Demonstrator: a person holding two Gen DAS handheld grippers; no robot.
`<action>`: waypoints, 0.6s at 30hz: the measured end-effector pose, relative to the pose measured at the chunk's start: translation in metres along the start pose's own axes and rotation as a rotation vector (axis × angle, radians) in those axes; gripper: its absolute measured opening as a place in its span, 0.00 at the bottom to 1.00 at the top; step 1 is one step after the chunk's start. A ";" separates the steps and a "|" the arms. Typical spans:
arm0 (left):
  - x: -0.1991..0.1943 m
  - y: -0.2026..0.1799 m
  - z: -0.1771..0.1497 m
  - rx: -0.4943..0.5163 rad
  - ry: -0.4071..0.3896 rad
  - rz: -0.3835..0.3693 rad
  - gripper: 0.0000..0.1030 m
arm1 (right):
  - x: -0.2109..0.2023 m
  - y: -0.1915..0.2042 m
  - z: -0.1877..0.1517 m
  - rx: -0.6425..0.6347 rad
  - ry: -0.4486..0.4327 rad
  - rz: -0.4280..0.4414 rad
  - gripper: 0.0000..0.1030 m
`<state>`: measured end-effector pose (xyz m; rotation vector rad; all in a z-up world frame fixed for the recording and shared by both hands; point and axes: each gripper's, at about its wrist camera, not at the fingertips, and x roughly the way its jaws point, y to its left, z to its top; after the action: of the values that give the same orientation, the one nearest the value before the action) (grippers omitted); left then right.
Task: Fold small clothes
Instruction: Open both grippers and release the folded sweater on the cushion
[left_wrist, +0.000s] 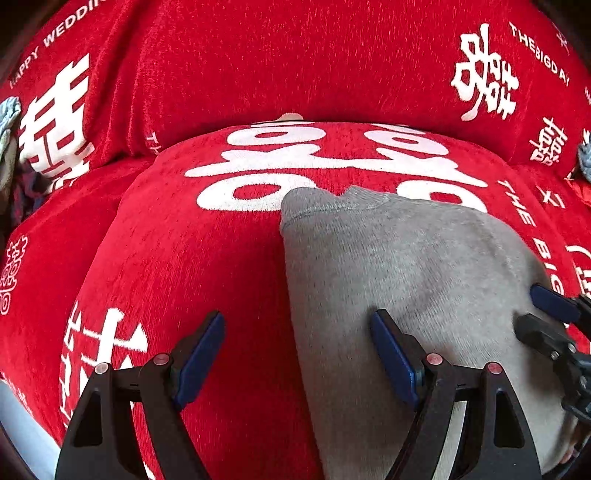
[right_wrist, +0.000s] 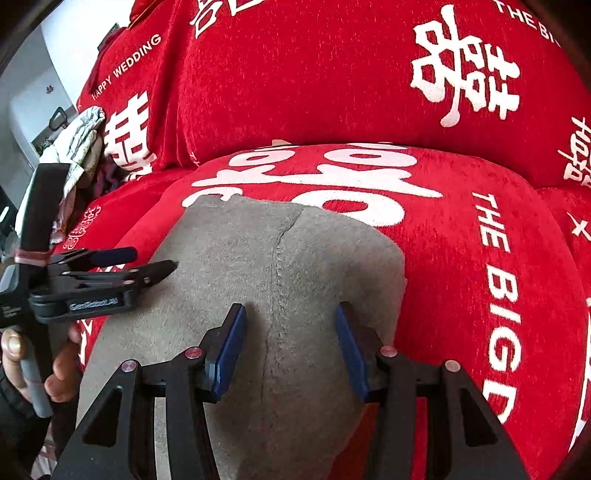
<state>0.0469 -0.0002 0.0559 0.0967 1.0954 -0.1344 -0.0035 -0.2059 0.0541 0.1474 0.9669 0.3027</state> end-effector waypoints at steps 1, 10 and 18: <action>-0.002 0.000 0.000 0.000 -0.001 0.002 0.79 | -0.001 0.002 0.000 -0.013 0.004 -0.011 0.52; -0.062 -0.013 -0.045 0.043 -0.091 -0.045 0.79 | -0.070 0.059 -0.041 -0.152 -0.093 0.050 0.53; -0.075 -0.020 -0.084 0.062 -0.114 -0.008 0.79 | -0.062 0.059 -0.087 -0.175 -0.057 -0.030 0.52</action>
<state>-0.0637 -0.0030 0.0846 0.1382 0.9783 -0.1792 -0.1190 -0.1703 0.0692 -0.0179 0.8812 0.3523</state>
